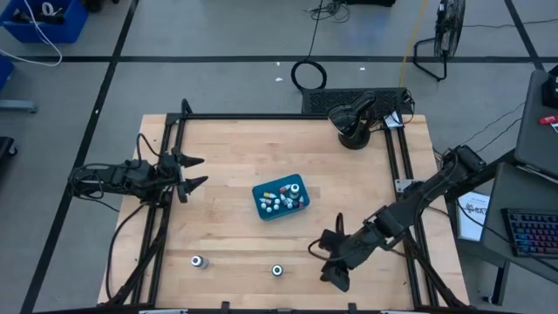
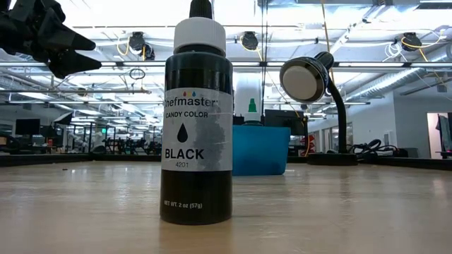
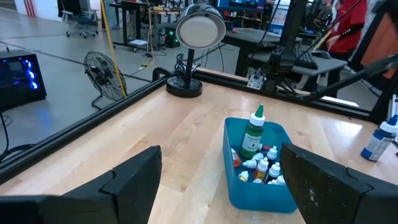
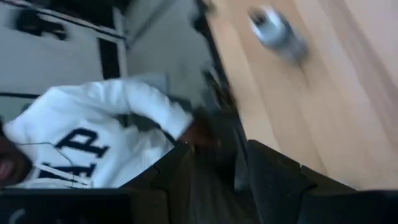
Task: Pick & Place food coloring
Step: Put the blue food coloring bottle into the blue bin
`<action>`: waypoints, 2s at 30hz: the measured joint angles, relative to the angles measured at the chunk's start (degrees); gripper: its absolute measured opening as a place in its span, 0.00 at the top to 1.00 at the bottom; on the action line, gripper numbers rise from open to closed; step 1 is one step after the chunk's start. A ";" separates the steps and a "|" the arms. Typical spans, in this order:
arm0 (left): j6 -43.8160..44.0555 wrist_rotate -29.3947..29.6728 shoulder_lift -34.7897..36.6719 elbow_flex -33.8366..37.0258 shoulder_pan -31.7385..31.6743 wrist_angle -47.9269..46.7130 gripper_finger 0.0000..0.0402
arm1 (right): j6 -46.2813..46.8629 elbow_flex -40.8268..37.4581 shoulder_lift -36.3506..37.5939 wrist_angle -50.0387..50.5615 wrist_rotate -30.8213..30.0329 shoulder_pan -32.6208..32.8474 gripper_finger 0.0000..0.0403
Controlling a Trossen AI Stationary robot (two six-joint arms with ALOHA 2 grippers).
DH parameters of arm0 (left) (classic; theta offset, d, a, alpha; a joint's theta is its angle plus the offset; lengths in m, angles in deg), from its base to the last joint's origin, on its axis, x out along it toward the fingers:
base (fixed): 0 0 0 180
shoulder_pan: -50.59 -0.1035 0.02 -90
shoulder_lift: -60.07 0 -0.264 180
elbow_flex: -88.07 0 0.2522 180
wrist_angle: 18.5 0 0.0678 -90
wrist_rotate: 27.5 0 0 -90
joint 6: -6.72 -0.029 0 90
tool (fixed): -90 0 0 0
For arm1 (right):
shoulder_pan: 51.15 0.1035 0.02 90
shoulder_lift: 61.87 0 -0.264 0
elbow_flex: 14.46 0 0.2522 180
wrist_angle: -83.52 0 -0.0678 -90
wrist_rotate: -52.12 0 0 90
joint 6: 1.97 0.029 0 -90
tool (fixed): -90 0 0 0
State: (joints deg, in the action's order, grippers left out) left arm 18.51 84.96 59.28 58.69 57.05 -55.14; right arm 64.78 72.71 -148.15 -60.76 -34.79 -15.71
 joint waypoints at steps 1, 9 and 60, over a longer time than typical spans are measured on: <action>0.00 -0.02 -0.02 0.00 0.02 -0.02 0.19 | -2.50 1.57 -0.02 -0.14 -1.50 0.31 0.64; 0.00 -0.02 -0.02 -0.01 0.01 -0.01 0.19 | -16.26 13.04 0.00 6.49 -12.96 3.48 0.64; 0.00 -0.02 -0.02 0.00 0.02 0.00 0.19 | -1.42 19.74 -6.49 56.77 -15.78 -3.52 0.64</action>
State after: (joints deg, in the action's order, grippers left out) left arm 18.51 84.94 59.26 58.69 57.07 -55.14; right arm 63.36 92.44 -154.64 -3.99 -50.57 -19.23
